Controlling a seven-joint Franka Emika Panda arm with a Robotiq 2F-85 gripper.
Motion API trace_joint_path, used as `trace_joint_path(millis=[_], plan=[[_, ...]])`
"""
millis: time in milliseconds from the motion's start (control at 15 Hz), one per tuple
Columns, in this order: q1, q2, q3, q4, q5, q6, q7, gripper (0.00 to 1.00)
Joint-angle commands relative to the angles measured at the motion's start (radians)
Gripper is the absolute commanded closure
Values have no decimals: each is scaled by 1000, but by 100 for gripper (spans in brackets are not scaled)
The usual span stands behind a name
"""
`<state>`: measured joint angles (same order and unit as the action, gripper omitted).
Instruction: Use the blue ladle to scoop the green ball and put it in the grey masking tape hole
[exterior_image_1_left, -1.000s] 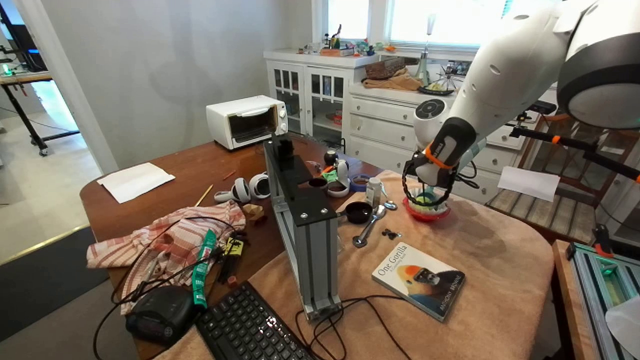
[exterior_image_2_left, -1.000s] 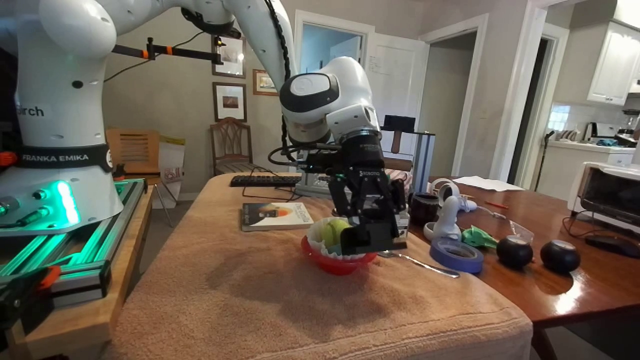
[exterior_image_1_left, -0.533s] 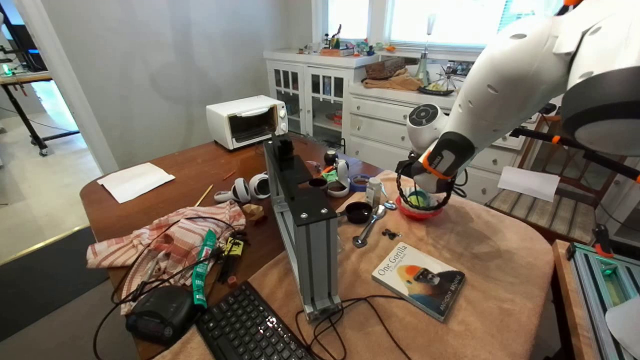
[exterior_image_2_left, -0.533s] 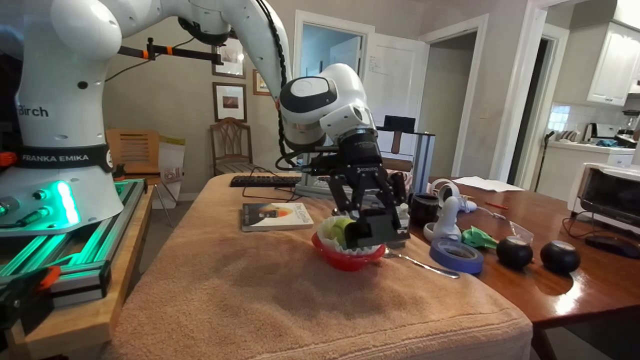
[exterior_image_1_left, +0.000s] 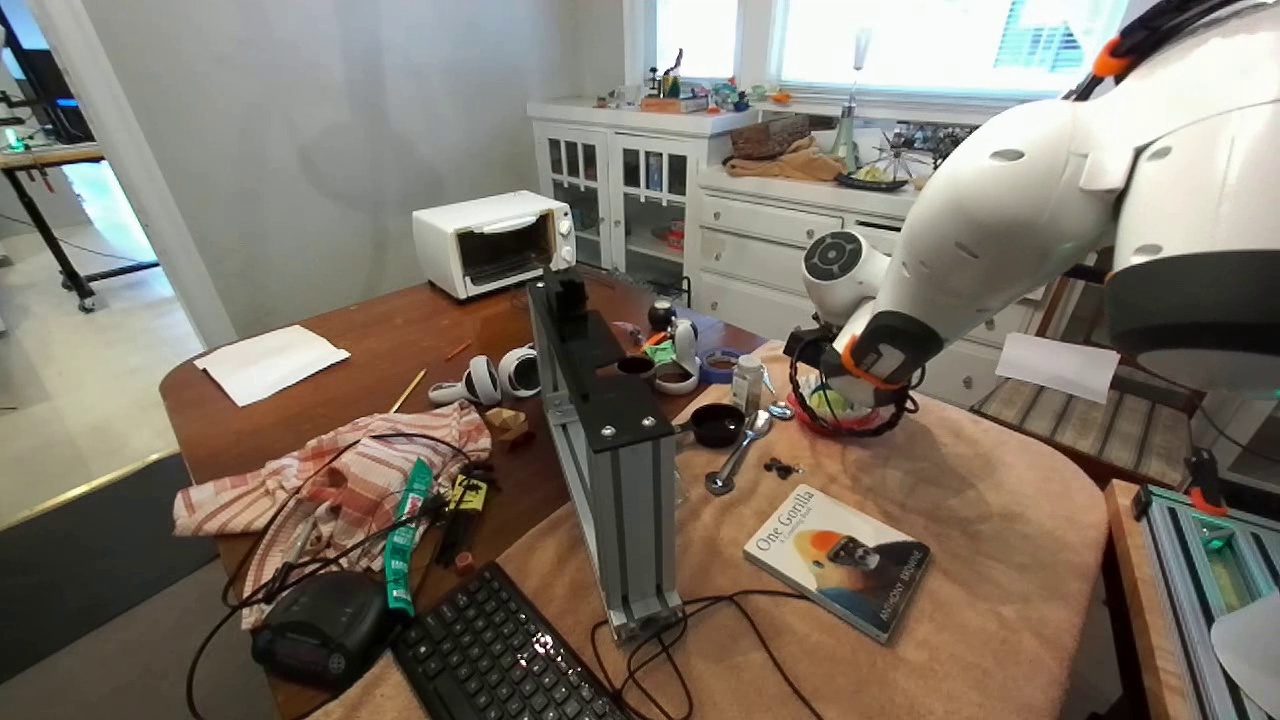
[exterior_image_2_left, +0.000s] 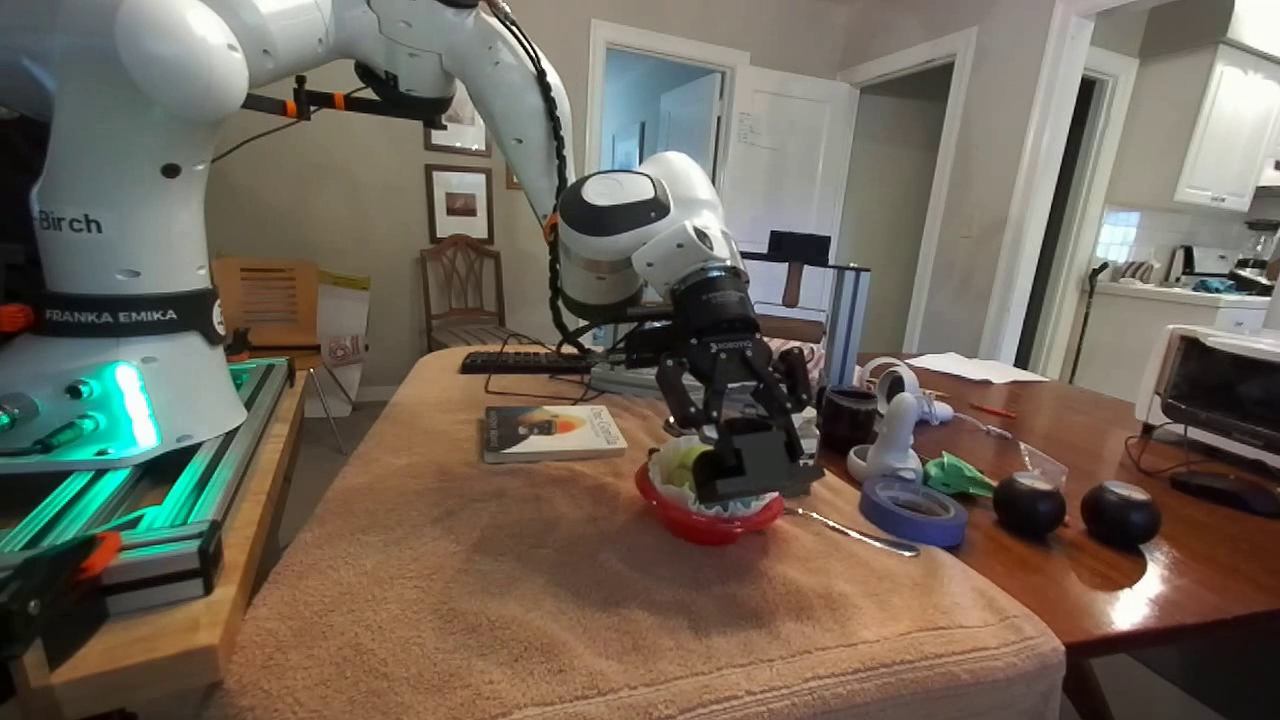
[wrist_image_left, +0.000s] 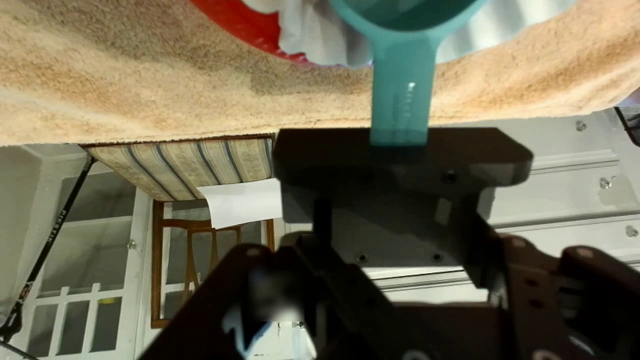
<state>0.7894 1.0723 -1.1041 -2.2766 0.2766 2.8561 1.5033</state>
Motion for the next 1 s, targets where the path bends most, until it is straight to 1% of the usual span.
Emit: trace_joint_path(millis=[0,333,533,733,933], plan=[[34,66,-18,14,-27,-18,73,65],[78,100,-27,12,-41,12,77,65],[112,119,-30,16,-55,3,69,65],[104,69,-11,27,-94,-42,-3,65],[57,-9,16,42,-136,-57,-114,65]])
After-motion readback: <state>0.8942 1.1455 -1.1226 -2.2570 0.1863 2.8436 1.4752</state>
